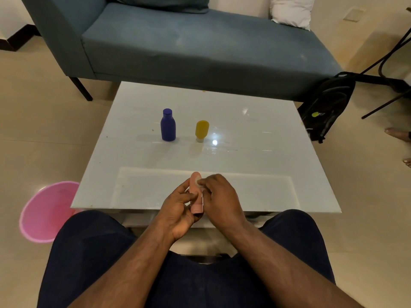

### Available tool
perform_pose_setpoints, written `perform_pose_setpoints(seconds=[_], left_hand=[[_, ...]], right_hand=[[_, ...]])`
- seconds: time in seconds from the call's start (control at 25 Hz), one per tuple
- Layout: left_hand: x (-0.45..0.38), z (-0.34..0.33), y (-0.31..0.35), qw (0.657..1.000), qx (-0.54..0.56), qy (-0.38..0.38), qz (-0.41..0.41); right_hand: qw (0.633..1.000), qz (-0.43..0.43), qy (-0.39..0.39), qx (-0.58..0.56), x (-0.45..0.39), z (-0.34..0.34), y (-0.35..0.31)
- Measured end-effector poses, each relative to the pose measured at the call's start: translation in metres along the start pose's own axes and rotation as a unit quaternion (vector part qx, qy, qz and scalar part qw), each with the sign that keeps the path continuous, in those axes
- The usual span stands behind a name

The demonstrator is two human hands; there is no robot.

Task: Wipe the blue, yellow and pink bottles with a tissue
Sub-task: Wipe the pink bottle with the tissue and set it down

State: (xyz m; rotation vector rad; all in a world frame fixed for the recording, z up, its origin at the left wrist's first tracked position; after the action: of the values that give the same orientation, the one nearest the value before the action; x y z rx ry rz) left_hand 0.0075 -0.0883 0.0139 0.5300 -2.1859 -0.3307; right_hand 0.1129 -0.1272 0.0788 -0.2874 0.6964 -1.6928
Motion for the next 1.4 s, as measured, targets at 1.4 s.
perform_pose_setpoints(seconds=[1.4], left_hand=[[0.008, -0.003, 0.006, 0.999, -0.001, 0.031, 0.006]], right_hand=[[0.999, 0.025, -0.022, -0.034, 0.025, -0.009, -0.003]])
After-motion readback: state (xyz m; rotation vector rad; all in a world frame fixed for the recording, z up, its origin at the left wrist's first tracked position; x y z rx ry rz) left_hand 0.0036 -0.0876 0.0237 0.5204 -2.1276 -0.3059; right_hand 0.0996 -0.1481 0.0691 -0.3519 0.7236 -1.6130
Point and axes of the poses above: each hand's wrist, its own x-axis away from the middle knuckle, its own z-axis out of the back of the hand, y = z × x, the point moved 4 cm from there along -x, towards the middle knuckle, and after that the axes turned 6 degrees about z, right-handed, at the moved point
